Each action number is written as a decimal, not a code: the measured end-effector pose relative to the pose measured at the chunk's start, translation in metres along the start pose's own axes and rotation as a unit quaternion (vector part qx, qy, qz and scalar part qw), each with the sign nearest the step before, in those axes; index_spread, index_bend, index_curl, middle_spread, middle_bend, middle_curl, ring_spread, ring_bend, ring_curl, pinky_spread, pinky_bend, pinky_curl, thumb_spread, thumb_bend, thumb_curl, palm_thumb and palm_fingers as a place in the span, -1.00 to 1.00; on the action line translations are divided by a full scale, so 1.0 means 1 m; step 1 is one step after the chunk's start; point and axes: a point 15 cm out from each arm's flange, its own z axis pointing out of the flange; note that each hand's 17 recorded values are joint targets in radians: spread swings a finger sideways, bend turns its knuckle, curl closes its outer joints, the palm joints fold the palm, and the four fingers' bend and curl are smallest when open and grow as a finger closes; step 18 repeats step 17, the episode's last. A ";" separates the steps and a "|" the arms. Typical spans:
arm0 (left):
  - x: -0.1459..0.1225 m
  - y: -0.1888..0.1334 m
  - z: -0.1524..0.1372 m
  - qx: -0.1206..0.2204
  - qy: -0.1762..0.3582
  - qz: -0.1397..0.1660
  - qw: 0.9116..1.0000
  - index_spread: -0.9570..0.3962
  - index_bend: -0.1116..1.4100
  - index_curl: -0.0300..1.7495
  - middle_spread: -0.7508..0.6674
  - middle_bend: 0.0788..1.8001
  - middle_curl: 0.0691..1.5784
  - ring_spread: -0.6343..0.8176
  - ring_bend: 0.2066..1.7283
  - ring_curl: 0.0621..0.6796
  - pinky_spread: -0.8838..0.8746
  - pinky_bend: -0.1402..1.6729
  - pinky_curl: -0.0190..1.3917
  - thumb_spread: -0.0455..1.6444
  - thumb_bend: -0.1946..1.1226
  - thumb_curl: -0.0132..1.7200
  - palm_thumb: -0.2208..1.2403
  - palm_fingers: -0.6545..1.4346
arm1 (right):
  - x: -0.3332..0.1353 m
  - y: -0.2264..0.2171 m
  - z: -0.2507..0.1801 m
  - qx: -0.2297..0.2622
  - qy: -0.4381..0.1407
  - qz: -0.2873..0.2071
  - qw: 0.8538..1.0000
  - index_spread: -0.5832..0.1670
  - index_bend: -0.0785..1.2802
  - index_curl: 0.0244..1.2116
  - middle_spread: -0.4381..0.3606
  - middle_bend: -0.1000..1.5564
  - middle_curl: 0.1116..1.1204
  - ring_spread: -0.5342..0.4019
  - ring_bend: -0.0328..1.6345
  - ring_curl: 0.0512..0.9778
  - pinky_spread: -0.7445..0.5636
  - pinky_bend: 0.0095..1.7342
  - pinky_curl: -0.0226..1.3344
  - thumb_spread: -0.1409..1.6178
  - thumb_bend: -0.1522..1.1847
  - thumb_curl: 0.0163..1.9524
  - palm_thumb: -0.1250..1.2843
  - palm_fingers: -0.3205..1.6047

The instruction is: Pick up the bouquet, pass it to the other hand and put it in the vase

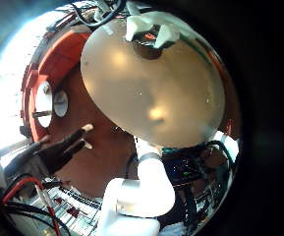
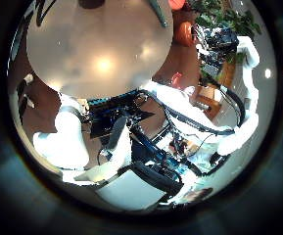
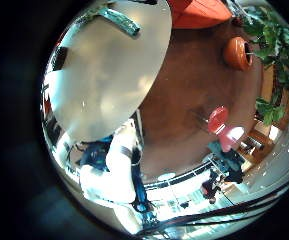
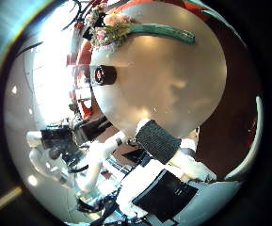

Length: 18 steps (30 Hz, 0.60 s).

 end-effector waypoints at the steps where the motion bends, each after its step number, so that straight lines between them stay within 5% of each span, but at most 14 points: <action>1: -0.002 0.000 -0.001 0.002 -0.005 0.001 1.000 0.52 -0.72 -0.63 0.65 -0.88 -0.63 0.61 -0.53 -0.52 0.59 -0.55 -0.51 0.27 -0.81 -0.61 -0.19 -0.37 | -0.001 0.000 0.000 -0.001 0.000 -0.002 1.000 -0.22 -0.65 -0.56 0.15 -0.57 -0.49 0.34 -0.33 -0.58 0.67 -0.52 -0.58 0.55 -0.80 -0.68 -0.22 -0.37; 6: -0.007 -0.004 -0.012 0.025 -0.017 0.002 1.000 0.49 -0.55 -0.62 0.56 -0.80 -0.63 0.59 -0.56 -0.59 0.59 -0.61 -0.54 0.21 -0.77 -0.63 -0.31 -0.22 | -0.008 0.002 0.000 -0.003 0.003 -0.012 1.000 -0.22 -0.64 -0.56 0.17 -0.56 -0.49 0.35 -0.34 -0.59 0.68 -0.51 -0.58 0.55 -0.80 -0.68 -0.22 -0.37; 8: -0.007 -0.006 -0.014 0.031 -0.016 -0.002 0.999 0.41 -0.31 -0.54 0.37 -0.64 -0.57 0.54 -0.65 -0.66 0.56 -0.71 -0.61 0.25 -0.71 -0.62 -0.22 -0.03 | -0.009 0.004 -0.003 0.004 0.005 -0.013 1.000 -0.22 -0.64 -0.56 0.17 -0.56 -0.48 0.36 -0.34 -0.60 0.68 -0.51 -0.58 0.55 -0.80 -0.68 -0.22 -0.37; 13: -0.004 -0.013 -0.016 0.043 -0.007 -0.010 0.999 0.28 -0.16 -0.45 0.15 -0.50 -0.46 0.43 -0.65 -0.65 0.53 -0.69 -0.66 0.30 -0.73 -0.61 -0.14 0.00 | -0.016 0.010 -0.010 0.016 0.011 -0.023 1.000 -0.23 -0.64 -0.55 0.09 -0.56 -0.49 0.36 -0.33 -0.60 0.68 -0.51 -0.59 0.55 -0.80 -0.68 -0.22 -0.36; 18: -0.007 -0.016 -0.014 0.037 -0.001 -0.025 0.999 0.24 -0.14 -0.42 0.13 -0.58 -0.46 0.39 -0.59 -0.61 0.51 -0.64 -0.66 0.32 -0.73 -0.61 -0.12 -0.05 | -0.023 0.012 -0.012 0.021 0.015 -0.037 0.999 -0.24 -0.64 -0.55 0.09 -0.56 -0.49 0.36 -0.34 -0.60 0.68 -0.52 -0.59 0.55 -0.80 -0.69 -0.21 -0.36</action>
